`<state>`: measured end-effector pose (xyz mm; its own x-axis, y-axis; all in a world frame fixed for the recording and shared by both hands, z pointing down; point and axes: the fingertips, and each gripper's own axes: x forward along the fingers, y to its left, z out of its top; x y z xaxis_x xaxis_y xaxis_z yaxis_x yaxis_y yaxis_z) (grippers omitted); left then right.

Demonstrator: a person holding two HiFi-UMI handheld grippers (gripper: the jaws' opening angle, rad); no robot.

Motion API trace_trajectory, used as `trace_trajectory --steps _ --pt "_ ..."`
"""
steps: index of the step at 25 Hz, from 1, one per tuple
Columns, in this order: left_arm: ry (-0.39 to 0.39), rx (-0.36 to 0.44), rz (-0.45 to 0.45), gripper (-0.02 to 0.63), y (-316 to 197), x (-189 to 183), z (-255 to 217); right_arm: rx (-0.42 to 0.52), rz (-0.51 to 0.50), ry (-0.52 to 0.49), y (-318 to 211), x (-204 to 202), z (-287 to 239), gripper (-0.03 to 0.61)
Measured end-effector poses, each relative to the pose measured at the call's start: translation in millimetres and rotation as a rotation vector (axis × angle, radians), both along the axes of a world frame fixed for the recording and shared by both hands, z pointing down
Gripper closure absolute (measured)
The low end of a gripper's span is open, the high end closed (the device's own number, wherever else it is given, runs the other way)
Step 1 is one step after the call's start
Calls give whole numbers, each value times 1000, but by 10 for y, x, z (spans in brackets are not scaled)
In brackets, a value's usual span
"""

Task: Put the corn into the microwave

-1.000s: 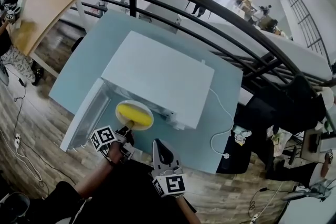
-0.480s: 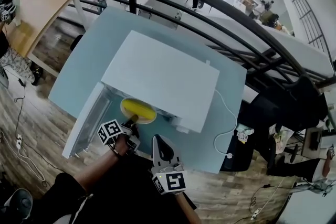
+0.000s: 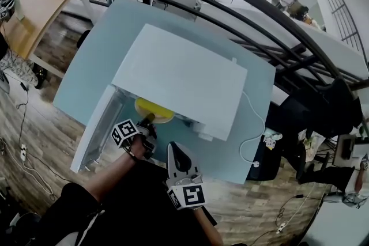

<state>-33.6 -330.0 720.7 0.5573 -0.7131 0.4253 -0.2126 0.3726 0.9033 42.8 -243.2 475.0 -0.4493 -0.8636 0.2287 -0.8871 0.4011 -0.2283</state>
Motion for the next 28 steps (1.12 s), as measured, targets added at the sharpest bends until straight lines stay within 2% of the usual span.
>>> trace_trajectory --steps 13,28 --pt "7 -49 19 584 -198 115 156 -11 27 10 -18 42 17 569" --pt "-27 -46 42 578 -356 175 220 -23 63 -1 -54 158 56 569"
